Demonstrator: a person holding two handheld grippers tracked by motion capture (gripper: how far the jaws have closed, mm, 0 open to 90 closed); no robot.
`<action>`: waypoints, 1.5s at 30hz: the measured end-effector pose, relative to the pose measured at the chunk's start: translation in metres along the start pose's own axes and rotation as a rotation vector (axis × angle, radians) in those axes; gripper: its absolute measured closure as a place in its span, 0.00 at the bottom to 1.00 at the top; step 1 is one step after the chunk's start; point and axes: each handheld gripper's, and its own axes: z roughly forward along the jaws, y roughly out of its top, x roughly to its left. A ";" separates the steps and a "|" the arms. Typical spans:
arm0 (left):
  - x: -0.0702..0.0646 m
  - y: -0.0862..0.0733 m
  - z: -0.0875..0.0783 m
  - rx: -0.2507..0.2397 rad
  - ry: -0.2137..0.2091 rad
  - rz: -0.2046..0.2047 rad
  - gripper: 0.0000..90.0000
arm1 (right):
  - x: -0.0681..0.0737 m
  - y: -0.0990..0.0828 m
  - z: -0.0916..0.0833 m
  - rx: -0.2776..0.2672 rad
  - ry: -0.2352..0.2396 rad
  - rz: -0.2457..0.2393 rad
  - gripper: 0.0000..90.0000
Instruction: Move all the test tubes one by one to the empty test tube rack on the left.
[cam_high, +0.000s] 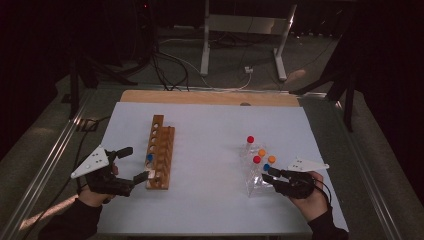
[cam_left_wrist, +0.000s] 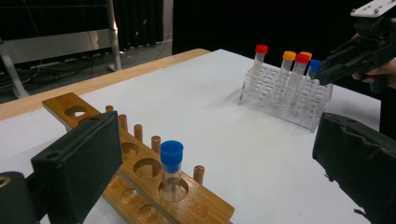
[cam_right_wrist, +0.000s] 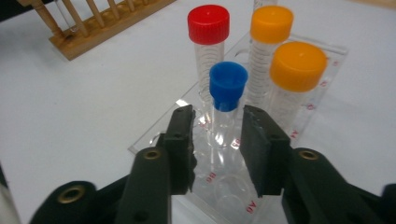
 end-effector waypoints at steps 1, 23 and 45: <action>0.000 0.000 0.000 0.002 -0.001 0.001 0.03 | 0.000 0.000 0.002 0.008 0.002 0.007 0.73; 0.000 0.000 0.001 0.014 -0.019 -0.001 0.03 | 0.006 0.013 -0.004 0.004 -0.047 -0.027 0.86; -0.010 0.009 0.004 0.035 -0.047 0.037 0.03 | 0.037 0.059 -0.042 -0.082 -0.008 -0.110 0.86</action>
